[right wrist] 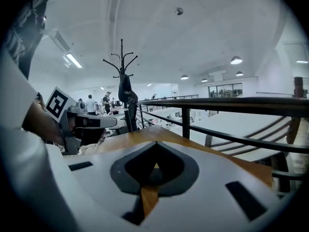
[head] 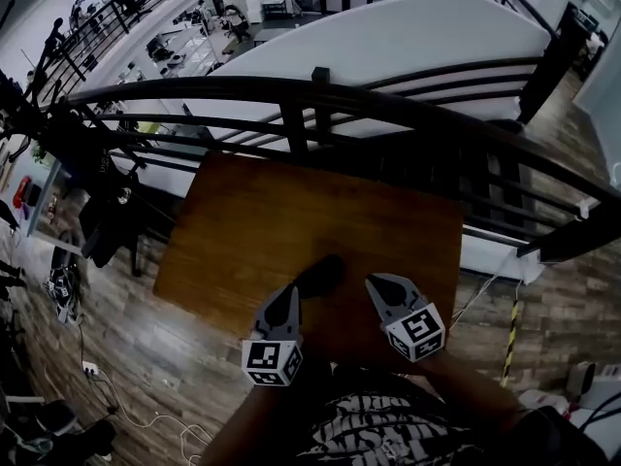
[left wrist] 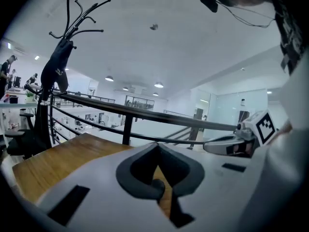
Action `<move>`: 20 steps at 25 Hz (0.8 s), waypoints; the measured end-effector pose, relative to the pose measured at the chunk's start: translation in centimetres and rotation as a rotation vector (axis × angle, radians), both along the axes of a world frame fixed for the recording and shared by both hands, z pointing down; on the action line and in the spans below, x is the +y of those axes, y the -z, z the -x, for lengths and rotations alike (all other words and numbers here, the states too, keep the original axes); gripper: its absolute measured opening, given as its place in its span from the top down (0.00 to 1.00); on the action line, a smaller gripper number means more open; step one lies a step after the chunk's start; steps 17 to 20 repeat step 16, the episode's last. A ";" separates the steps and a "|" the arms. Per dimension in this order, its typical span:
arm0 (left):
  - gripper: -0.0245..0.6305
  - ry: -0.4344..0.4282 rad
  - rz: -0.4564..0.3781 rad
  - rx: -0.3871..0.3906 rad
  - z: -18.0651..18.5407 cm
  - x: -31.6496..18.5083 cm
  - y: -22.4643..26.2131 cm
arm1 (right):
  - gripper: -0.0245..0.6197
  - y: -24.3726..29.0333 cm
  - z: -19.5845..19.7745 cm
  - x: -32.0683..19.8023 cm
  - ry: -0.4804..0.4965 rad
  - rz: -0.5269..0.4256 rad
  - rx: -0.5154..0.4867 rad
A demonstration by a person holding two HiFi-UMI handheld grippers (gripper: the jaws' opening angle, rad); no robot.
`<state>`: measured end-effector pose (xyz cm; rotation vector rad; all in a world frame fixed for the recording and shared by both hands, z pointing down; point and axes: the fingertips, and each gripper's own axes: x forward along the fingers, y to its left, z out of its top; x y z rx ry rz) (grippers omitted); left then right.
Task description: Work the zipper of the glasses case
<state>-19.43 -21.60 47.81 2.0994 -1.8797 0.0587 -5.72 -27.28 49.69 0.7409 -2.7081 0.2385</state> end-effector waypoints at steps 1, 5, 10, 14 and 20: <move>0.96 -0.001 -0.005 -0.001 0.0 -0.1 0.5 | 0.96 0.3 0.2 0.1 0.002 -0.002 -0.007; 0.96 0.014 0.003 -0.012 0.2 0.4 1.4 | 0.96 0.7 0.2 0.2 -0.001 0.009 -0.013; 0.96 0.025 0.013 -0.028 0.4 1.0 1.3 | 0.96 0.1 0.2 0.3 -0.010 0.031 -0.006; 0.96 0.018 0.029 -0.024 0.4 1.3 1.2 | 0.96 0.2 0.7 0.6 0.011 0.051 -0.018; 0.96 0.021 0.041 -0.020 0.5 1.5 1.0 | 0.96 0.4 0.9 0.9 0.021 0.054 -0.021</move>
